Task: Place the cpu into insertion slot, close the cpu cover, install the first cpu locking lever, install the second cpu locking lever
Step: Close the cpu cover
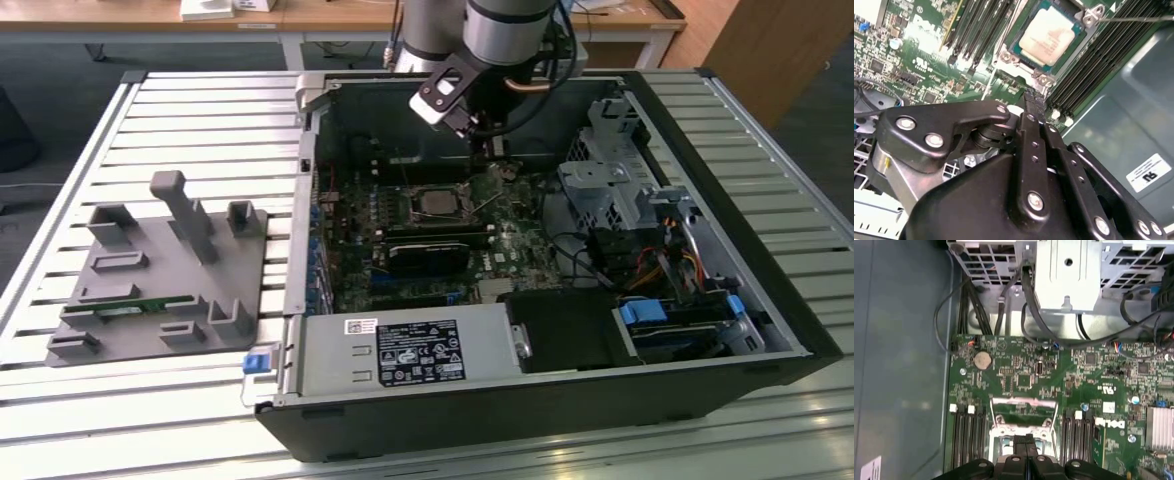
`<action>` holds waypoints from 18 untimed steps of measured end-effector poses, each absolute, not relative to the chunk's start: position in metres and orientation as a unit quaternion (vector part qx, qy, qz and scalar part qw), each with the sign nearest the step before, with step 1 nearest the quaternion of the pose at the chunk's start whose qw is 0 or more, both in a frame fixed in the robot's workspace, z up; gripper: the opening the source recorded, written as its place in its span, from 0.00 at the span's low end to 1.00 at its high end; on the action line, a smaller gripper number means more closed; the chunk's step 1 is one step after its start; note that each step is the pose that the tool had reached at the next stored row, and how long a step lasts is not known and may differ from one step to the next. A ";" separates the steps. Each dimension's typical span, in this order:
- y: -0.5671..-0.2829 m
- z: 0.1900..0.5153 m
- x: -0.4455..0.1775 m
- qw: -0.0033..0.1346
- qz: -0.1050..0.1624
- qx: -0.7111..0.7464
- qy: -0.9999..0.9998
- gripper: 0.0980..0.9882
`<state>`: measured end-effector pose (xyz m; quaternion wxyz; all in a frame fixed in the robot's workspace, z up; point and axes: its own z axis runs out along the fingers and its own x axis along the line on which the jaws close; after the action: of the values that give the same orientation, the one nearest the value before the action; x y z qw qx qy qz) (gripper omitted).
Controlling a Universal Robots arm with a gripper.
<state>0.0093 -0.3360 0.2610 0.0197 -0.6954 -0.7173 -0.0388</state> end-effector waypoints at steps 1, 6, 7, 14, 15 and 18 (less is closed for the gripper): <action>-0.336 0.261 0.011 0.020 -0.039 -0.695 -0.717 0.01; -0.335 0.260 0.019 0.020 -0.039 -0.695 -0.717 0.01; -0.335 0.260 0.021 0.020 -0.039 -0.695 -0.717 0.01; -0.331 0.259 0.031 0.019 -0.038 -0.695 -0.717 0.01; -0.331 0.259 0.032 0.019 -0.038 -0.695 -0.717 0.01; -0.330 0.259 0.035 0.019 -0.038 -0.695 -0.717 0.01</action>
<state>0.0352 -0.3298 0.2587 0.0191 -0.6954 -0.7173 -0.0380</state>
